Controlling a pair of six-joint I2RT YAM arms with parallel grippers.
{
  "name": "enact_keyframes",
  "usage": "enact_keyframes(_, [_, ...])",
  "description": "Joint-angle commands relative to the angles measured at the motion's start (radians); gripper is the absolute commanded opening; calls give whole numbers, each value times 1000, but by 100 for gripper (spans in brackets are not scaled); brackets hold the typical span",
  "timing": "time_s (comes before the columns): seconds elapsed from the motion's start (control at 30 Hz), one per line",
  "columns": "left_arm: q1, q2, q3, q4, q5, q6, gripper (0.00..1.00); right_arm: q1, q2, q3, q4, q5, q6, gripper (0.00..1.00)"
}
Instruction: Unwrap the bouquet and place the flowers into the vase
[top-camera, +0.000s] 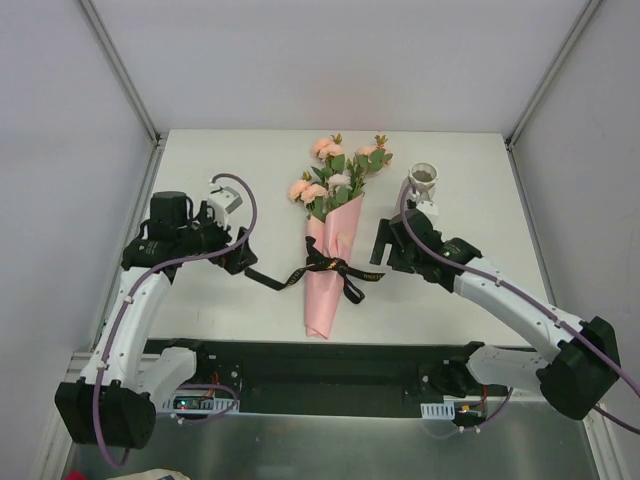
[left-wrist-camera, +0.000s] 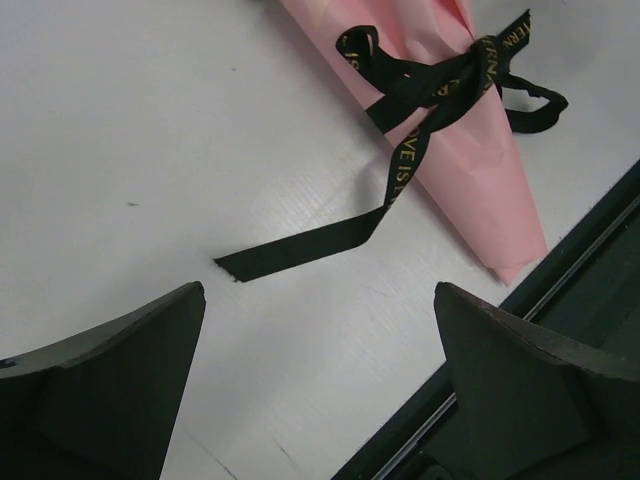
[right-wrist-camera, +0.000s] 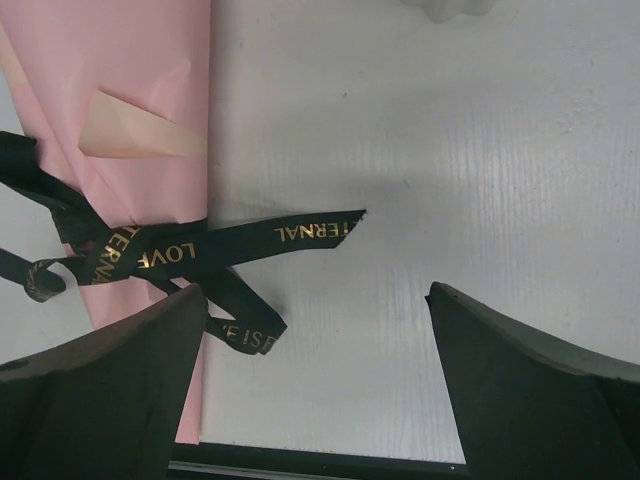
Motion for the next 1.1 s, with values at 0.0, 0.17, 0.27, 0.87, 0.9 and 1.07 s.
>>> enact_keyframes(0.0, [-102, 59, 37, 6, 13, 42, 99, 6, 59, 28, 54, -7, 68, 96])
enact_keyframes(0.17, [-233, 180, 48, 47, -30, 85, 99, 9, 76, -44, 94, 9, 153, 99])
enact_keyframes(0.27, [-303, 267, 62, 76, -58, 118, 99, 10, 25, -110, 148, 25, 225, 99])
enact_keyframes(0.87, [-441, 619, 117, 183, -44, 220, 97, -8, 246, -106, 322, -78, 390, 85])
enact_keyframes(0.9, [-454, 625, 117, 187, -44, 220, 93, -11, 254, -109, 333, -85, 381, 84])
enact_keyframes(1.07, [-466, 645, 102, 200, -52, 219, 50, -6, 278, -101, 346, -44, 185, 81])
